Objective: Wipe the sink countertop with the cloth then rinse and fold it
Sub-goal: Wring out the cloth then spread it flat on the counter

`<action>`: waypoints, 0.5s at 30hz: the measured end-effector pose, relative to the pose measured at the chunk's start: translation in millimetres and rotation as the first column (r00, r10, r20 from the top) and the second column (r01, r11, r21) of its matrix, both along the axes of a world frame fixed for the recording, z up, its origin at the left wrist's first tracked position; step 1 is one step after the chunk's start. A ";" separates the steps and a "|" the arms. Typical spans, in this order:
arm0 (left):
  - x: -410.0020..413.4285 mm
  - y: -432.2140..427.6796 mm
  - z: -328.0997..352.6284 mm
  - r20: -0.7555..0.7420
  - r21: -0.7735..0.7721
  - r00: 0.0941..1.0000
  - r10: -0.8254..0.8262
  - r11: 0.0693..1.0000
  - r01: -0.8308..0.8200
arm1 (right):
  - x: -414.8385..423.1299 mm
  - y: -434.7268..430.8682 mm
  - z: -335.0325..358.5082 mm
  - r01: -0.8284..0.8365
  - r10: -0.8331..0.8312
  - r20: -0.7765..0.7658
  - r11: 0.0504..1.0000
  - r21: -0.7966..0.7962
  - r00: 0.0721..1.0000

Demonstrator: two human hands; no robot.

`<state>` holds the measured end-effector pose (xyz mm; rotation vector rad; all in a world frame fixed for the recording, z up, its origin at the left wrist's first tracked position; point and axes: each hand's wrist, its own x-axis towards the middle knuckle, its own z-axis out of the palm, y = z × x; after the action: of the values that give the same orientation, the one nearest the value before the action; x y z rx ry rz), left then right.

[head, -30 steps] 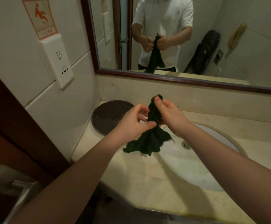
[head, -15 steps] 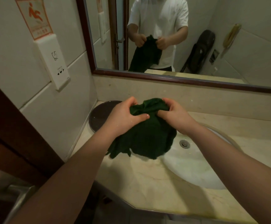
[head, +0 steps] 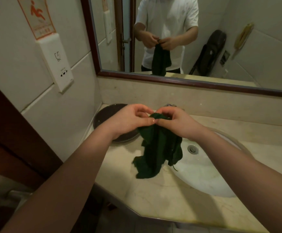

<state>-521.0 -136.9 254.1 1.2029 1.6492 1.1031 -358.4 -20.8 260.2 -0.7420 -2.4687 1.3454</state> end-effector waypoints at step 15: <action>-29.6 -15.6 32.1 -0.217 0.183 0.938 0.270 0.955 -0.232 | 41.0 31.2 -52.2 0.045 -0.032 0.247 0.998 -0.049 0.968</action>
<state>-550.6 -152.4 286.3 1.2902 1.9758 1.3057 -317.3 10.4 208.0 -1.0211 -2.5966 1.3856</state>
